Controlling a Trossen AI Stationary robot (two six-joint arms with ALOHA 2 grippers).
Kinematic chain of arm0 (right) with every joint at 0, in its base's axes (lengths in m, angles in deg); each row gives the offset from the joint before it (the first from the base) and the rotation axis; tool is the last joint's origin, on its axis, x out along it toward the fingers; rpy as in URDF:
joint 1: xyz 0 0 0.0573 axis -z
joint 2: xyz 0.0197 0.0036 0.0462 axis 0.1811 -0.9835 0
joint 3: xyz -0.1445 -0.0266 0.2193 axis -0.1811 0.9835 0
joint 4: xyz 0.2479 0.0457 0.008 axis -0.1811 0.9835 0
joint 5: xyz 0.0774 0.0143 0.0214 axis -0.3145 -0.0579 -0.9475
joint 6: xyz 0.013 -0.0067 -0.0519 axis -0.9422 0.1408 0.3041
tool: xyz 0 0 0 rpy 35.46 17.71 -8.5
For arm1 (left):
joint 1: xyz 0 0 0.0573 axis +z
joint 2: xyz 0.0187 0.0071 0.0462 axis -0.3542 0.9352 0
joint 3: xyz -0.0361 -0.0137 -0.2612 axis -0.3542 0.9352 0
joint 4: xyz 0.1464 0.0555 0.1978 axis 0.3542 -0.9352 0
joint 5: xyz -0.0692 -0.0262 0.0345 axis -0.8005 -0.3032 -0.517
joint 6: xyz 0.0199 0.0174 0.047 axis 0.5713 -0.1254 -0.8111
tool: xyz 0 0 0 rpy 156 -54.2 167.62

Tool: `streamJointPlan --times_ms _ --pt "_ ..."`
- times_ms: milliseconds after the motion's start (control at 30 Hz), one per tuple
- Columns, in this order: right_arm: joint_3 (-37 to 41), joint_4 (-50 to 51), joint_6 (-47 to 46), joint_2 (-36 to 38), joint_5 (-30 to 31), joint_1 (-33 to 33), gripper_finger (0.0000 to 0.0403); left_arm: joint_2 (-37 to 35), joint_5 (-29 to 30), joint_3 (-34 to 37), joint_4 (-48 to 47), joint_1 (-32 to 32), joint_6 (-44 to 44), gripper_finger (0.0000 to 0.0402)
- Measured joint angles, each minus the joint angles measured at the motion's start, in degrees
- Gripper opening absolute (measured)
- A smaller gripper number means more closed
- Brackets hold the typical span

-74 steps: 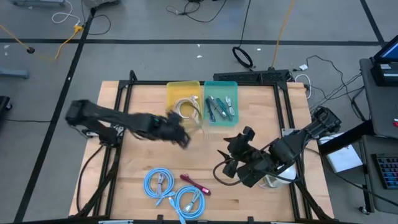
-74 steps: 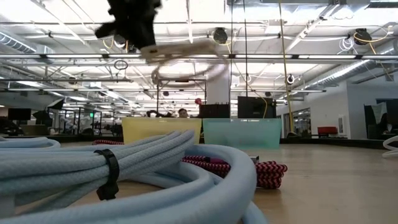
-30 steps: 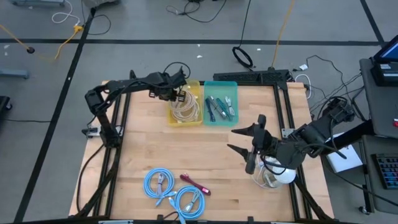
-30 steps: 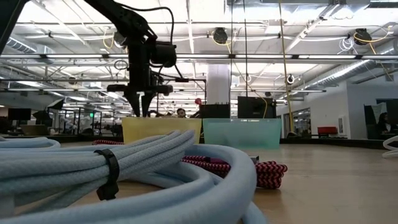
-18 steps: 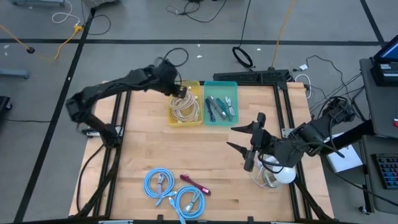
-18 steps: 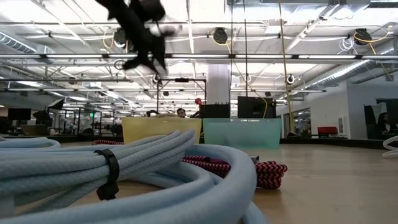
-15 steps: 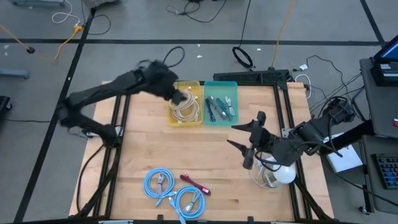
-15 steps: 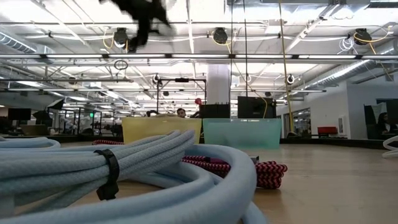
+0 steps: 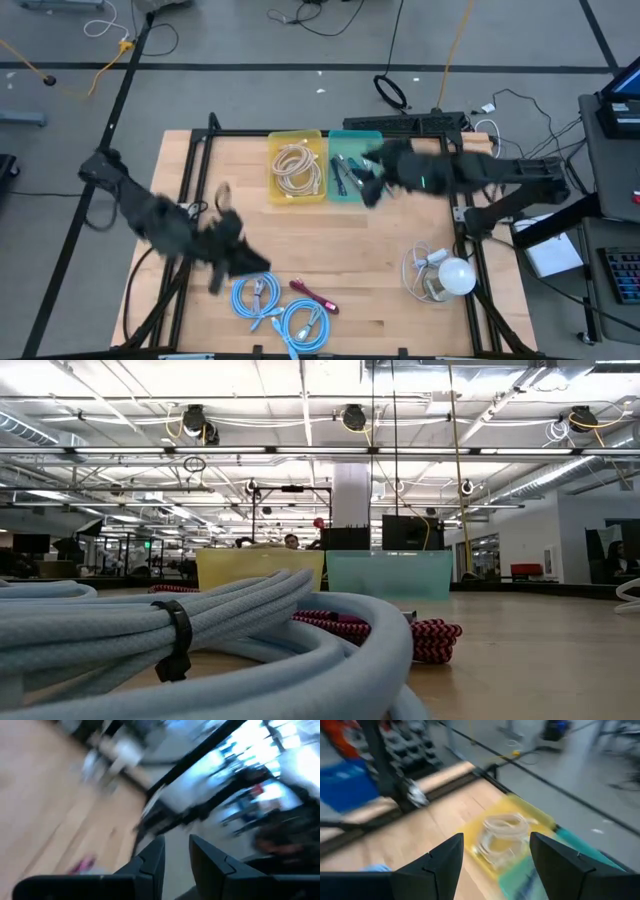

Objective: Pick and place USB-C Cables
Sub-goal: Put the small purple charger cable into the green bin

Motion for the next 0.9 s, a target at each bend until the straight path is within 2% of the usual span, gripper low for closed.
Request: streamJointPlan --times_ms 133,200,267,400,533,633,767,900 --pt "-0.07 -11.02 4.76 -1.13 -16.71 9.46 0.0224 7.33 2.64 0.07 -10.31 -5.32 14.92 0.0090" --pt "-0.04 -12.34 5.90 -1.65 -21.78 11.69 0.0224 10.70 2.56 0.07 -16.71 -6.97 23.97 0.0090" --pt "-0.04 -12.64 6.47 -2.24 -24.27 12.23 0.0224 14.13 1.83 0.07 -23.27 -8.50 32.68 0.0090" --pt "-0.02 -9.51 7.08 -2.36 -24.90 10.91 0.0224 20.69 -1.68 0.09 -33.18 -11.36 43.94 0.0090" --pt "-0.04 -8.24 7.20 -3.31 -24.74 8.87 0.0224 26.04 -9.30 0.11 -38.18 -12.89 46.82 0.0090" --pt "0.11 -6.08 7.15 -3.48 -24.69 7.44 0.0224 28.70 -13.46 0.11 -38.41 -12.03 46.82 0.0097" --pt "1.59 -6.47 6.97 -3.74 -24.52 5.92 0.0224 30.46 -20.48 0.11 -37.70 -7.65 47.68 0.0141" --pt "3.87 -6.65 7.06 -3.97 -24.47 4.44 0.0224 31.04 -22.94 0.11 -35.47 -2.50 45.04 0.0205"
